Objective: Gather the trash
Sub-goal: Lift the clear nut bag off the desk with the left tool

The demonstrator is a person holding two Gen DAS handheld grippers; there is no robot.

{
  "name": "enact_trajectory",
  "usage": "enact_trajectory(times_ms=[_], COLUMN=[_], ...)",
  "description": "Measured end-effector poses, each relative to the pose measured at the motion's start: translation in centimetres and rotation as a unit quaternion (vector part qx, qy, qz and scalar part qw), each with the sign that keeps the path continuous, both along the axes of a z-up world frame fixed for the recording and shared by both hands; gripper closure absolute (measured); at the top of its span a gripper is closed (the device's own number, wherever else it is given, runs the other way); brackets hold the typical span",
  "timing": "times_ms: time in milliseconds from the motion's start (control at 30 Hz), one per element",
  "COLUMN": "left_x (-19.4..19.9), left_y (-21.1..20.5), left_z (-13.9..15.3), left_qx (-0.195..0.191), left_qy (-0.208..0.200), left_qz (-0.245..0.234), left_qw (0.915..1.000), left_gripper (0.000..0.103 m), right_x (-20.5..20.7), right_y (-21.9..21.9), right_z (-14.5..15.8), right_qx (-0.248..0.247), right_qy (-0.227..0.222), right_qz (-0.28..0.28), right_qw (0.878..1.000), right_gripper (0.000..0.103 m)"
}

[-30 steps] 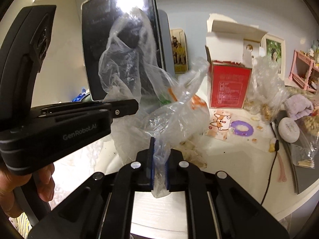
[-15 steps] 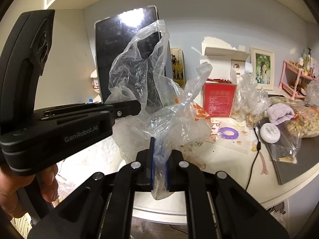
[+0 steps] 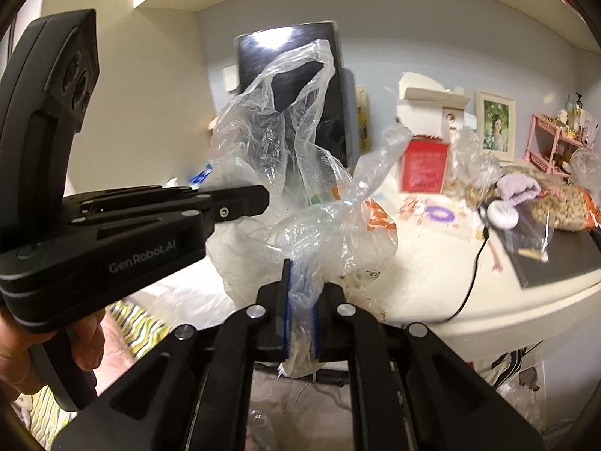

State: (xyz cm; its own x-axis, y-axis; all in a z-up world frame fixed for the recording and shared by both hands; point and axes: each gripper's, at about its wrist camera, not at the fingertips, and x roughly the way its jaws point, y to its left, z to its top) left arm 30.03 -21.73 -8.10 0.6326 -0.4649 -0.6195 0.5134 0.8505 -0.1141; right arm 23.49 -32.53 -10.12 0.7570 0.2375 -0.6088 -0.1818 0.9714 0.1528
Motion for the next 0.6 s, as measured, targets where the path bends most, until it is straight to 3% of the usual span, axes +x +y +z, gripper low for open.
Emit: enact_trajectory(times_ms=[600], left_x=[-12.0], left_y=[10.2], left_z=[-3.6], left_qx=[0.006], left_qy=[0.031], left_qz=[0.029], left_qw=[0.9991], left_gripper=[0.098], right_x=[-10.8], right_y=[10.4], right_z=[-2.8], right_qx=[-0.018], right_qy=[0.034], right_qz=[0.041], right_qw=[0.998], right_gripper=[0.093])
